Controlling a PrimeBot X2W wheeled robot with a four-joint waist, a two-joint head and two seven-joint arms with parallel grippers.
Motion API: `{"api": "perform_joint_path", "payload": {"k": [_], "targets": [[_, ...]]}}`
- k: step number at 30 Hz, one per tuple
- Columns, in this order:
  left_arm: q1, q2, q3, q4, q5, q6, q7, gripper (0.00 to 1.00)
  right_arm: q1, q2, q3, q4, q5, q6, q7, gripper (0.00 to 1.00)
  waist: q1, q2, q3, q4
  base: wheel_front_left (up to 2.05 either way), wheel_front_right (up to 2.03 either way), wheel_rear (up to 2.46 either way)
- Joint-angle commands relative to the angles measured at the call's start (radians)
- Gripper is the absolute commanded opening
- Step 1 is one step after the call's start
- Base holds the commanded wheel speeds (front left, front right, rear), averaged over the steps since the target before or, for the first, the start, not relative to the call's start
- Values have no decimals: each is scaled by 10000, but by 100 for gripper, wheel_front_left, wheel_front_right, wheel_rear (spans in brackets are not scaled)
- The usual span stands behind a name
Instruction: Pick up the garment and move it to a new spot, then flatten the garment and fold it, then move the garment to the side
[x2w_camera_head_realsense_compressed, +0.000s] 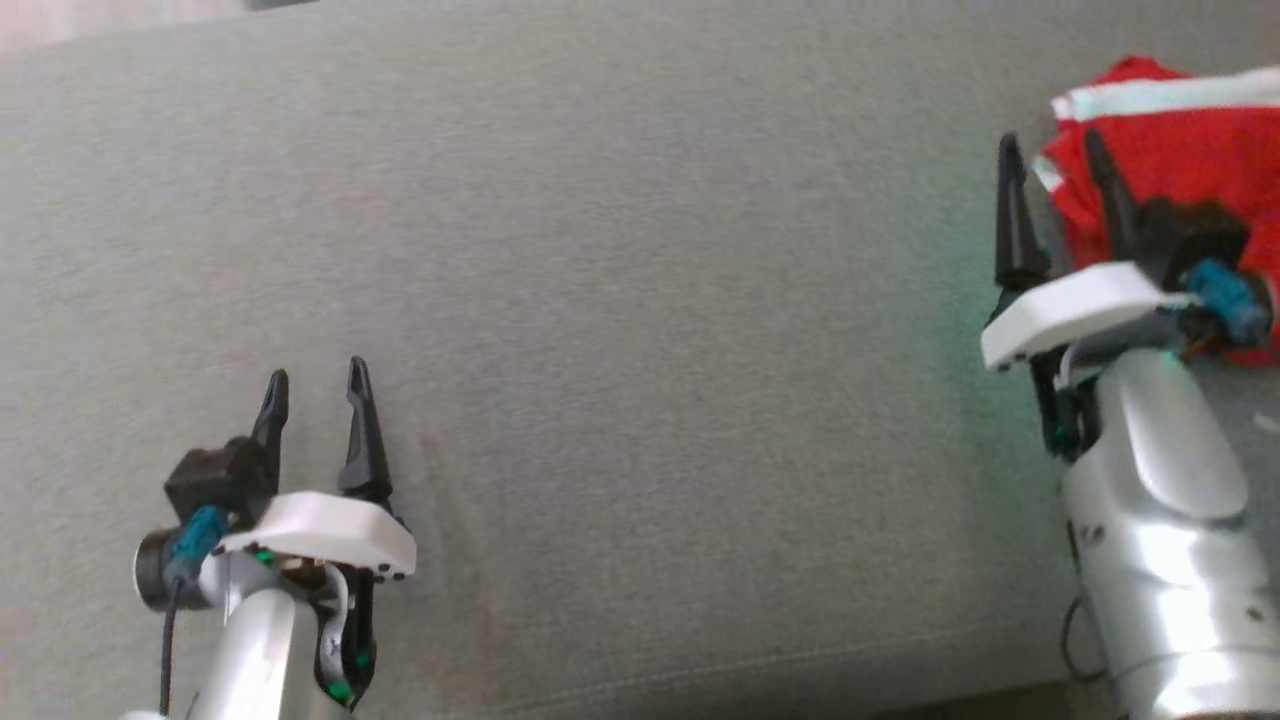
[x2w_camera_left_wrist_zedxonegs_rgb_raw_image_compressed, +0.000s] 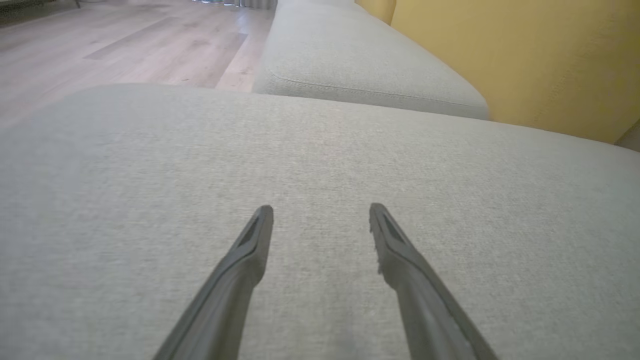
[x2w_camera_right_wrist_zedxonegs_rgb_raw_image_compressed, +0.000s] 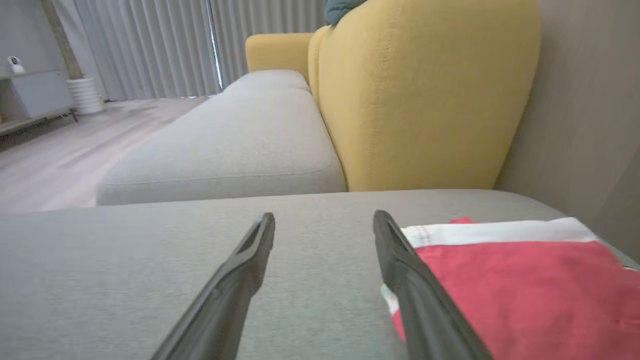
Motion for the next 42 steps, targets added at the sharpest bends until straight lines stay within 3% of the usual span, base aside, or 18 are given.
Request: {"api": "perform_joint_path", "payload": {"k": [1, 13, 23, 24, 28, 42], "targets": [[-94, 125, 316, -327, -86, 64, -53, 100, 107, 147, 178, -524, 183, 65, -107, 100, 0, 0, -334, 502, 0, 0, 0], [580, 125, 580, -528, -85, 161, -53, 100, 1843, 312, 1148, -944, 1286, 65, -111, 100, 0, 0, -1339, 1496, 0, 0, 0], [941, 125, 672, -487, -366, -326, -53, 100, 2261, 314, 1520, -1067, 1618, 65, -112, 100, 0, 0, -1848, 1580, 0, 0, 0], [1148, 2, 356, -183, -370, -358, 1, 0, 2495, 223, 1277, -747, 1573, 0, -4, 0, 0, 0, -1832, 1572, 0, 0, 0], [1510, -91, 357, 411, -434, -360, 33, 0, 3045, 232, 1262, -264, 1615, -2, 38, 0, 0, 0, -1859, 1579, 0, 0, 0], [1410, -67, 547, 257, -1961, -539, 449, 0, 3293, 242, 1028, -776, 3211, 6, 452, 0, 0, 0, -1923, 1563, 0, 0, 0]]}}
